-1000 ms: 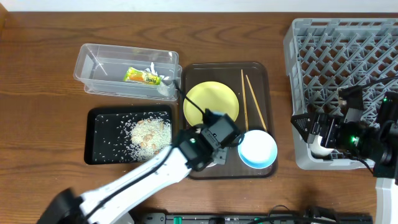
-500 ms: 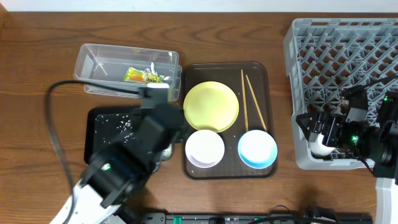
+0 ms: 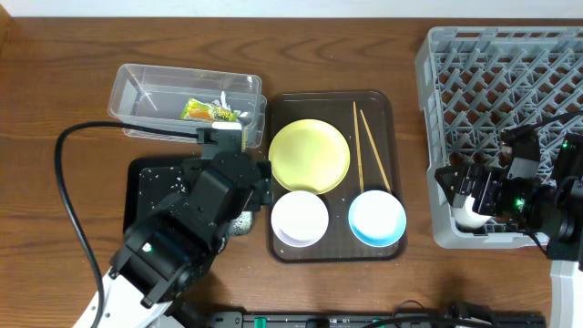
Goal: Sort waste into correct bins and load items into the dishwasher rack
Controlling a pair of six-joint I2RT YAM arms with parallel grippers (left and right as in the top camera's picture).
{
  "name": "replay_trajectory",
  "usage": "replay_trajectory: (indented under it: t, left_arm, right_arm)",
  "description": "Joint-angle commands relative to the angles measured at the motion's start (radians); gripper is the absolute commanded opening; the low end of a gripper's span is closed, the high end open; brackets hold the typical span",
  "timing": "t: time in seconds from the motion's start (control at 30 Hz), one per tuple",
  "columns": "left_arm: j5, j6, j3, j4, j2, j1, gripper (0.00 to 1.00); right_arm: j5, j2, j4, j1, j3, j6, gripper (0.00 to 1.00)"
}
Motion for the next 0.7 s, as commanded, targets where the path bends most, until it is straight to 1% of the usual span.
replay_trajectory:
  t: [0.0,0.23,0.33,0.4,0.43,0.47,0.53,0.6,0.67]
  left_arm:
    - [-0.003,0.009,0.013,-0.006,0.008,0.005,0.88]
    - [-0.01,0.01,0.002,-0.031,0.002,0.006,0.89]
    - [-0.046,0.028,-0.027,0.025,-0.034,0.024,0.9]
    - [-0.02,0.097,-0.069,0.125,-0.084,0.063,0.91]
    - [0.02,0.144,-0.087,0.171,-0.108,0.085,0.91]
    - [0.071,0.2,-0.104,0.212,-0.132,0.111,0.95]
    - [0.187,0.312,-0.139,0.282,-0.188,0.176,0.95]
    - [0.289,0.404,-0.182,0.332,-0.25,0.245,0.95]
    - [0.345,0.476,-0.229,0.357,-0.317,0.303,0.95]
  right_arm:
    - [-0.001,-0.001,0.0,0.01,0.011,0.01,0.99]
    - [-0.001,-0.001,0.0,0.01,0.011,0.01,0.99]
    - [-0.001,-0.001,0.0,0.01,0.011,0.01,0.99]
    - [-0.001,-0.001,0.0,0.01,0.011,0.01,0.99]
    - [-0.001,-0.001,0.0,0.01,0.011,0.01,0.99]
    - [-0.001,-0.001,0.0,0.01,0.011,0.01,0.99]
    - [-0.001,-0.001,0.0,0.01,0.011,0.01,0.99]
    - [-0.001,-0.001,0.0,0.01,0.011,0.01,0.99]
    - [-0.001,-0.001,0.0,0.01,0.011,0.01,0.99]
